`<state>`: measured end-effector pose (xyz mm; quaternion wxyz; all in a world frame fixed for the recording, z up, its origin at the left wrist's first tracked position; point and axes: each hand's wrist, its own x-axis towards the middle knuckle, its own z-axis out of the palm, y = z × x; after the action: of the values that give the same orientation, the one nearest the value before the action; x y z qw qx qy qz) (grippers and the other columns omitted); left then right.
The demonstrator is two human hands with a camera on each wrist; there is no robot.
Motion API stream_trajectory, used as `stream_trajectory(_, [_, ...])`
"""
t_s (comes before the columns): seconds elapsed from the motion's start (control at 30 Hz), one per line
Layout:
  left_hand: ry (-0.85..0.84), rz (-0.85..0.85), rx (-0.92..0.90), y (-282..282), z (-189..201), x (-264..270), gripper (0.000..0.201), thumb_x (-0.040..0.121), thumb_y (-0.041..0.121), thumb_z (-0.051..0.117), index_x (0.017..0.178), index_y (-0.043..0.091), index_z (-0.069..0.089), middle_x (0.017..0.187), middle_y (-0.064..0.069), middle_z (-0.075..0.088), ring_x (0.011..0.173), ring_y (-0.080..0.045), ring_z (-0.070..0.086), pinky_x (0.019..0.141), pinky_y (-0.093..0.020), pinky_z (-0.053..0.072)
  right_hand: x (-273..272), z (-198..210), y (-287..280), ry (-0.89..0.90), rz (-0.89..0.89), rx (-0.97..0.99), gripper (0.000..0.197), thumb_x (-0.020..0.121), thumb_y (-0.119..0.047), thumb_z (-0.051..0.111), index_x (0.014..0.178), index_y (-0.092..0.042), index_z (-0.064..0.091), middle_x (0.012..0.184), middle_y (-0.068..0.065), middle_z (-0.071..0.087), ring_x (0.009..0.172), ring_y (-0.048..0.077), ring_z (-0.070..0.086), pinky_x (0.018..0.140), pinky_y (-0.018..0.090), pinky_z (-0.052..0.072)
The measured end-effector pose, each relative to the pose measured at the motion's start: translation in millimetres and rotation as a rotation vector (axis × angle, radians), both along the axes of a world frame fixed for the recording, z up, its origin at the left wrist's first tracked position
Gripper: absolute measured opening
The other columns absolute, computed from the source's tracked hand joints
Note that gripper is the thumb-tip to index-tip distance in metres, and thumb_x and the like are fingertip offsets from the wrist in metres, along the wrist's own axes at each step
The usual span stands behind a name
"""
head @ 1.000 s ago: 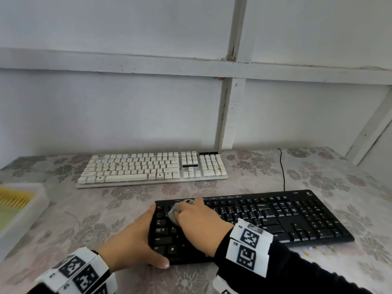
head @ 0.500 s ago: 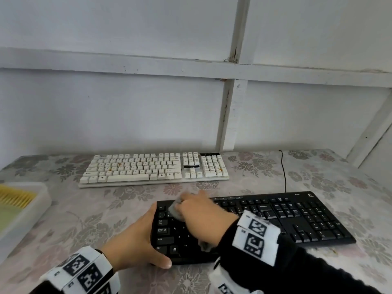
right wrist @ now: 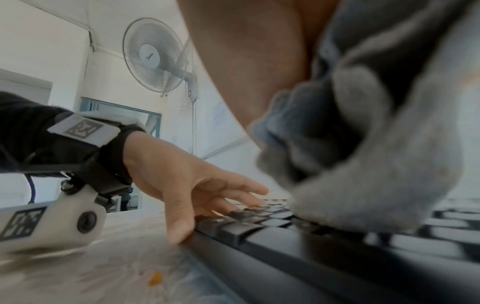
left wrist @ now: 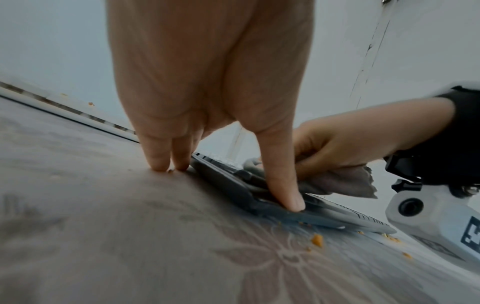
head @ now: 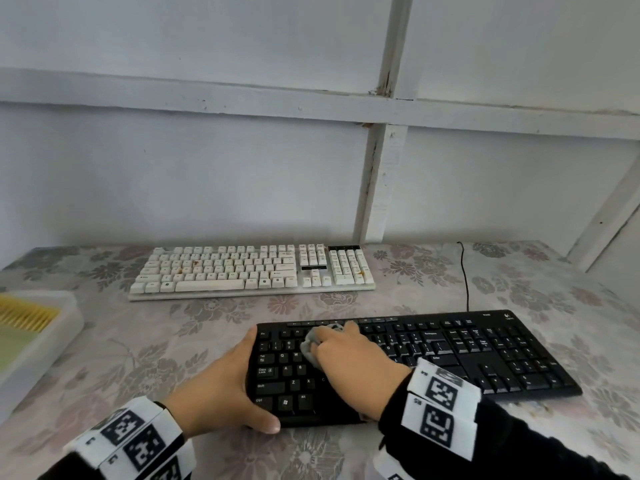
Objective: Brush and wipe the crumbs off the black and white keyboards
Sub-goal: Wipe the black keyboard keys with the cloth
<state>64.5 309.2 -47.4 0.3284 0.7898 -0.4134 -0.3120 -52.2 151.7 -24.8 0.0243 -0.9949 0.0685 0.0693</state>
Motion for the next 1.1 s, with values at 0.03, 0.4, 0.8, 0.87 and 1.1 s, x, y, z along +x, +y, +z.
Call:
stream_trajectory(0.03, [-0.001,-0.001,0.001,0.3,-0.2,0.3,0.099,0.049,0.024,0.086,0.116,0.06,0.022,0.121,0.024,0.052,0.112,0.007,0.048,0.086,-0.01,0.039,-2.9,-2.3,-7.0,0.013,-0.011,0.01,0.027,0.096,-0.002,0.038,0.119,-0.007,0.052,0.127,0.008,0.042,0.103,0.028,0.037,0.075,0.039,0.036])
stream_trajectory(0.4, [0.031,-0.006,0.002,-0.4,1.1,0.3,0.102,0.05,0.019,0.086,0.123,0.053,0.024,0.122,0.021,0.053,0.112,0.005,0.05,0.092,-0.018,0.042,26.9,23.3,1.5,0.004,0.108,0.102,0.013,0.088,-0.003,0.05,0.092,-0.007,0.061,0.105,0.007,0.054,0.096,0.026,0.053,0.092,0.038,0.042])
stream_trajectory(0.8, [0.008,0.004,-0.005,0.9,1.5,-0.5,0.099,0.054,0.019,0.086,0.102,0.068,0.014,0.12,0.026,0.046,0.109,0.009,0.045,0.081,-0.006,0.038,12.9,-1.1,0.4,0.017,-0.006,-0.046,0.028,0.097,-0.005,0.039,0.119,-0.012,0.053,0.132,0.005,0.046,0.11,0.031,0.038,0.064,0.032,0.037])
stream_trajectory(0.87, [0.012,0.001,-0.002,2.0,0.6,-0.8,0.098,0.052,0.025,0.086,0.103,0.069,0.014,0.123,0.027,0.046,0.112,0.009,0.045,0.089,-0.012,0.039,3.8,-7.8,-17.7,0.01,-0.018,-0.023,0.024,0.097,-0.004,0.038,0.107,-0.016,0.055,0.127,0.002,0.047,0.094,0.023,0.033,0.053,0.024,0.023])
stream_trajectory(1.1, [-0.009,-0.017,0.0,2.0,1.2,-1.1,0.096,0.053,0.028,0.085,0.103,0.067,0.013,0.12,0.034,0.039,0.116,0.009,0.041,0.094,-0.014,0.037,-22.4,7.2,-55.0,0.089,-0.197,0.011,0.036,0.078,0.008,0.036,0.058,-0.02,0.03,0.073,-0.005,0.026,0.083,0.021,0.039,0.091,0.039,0.042])
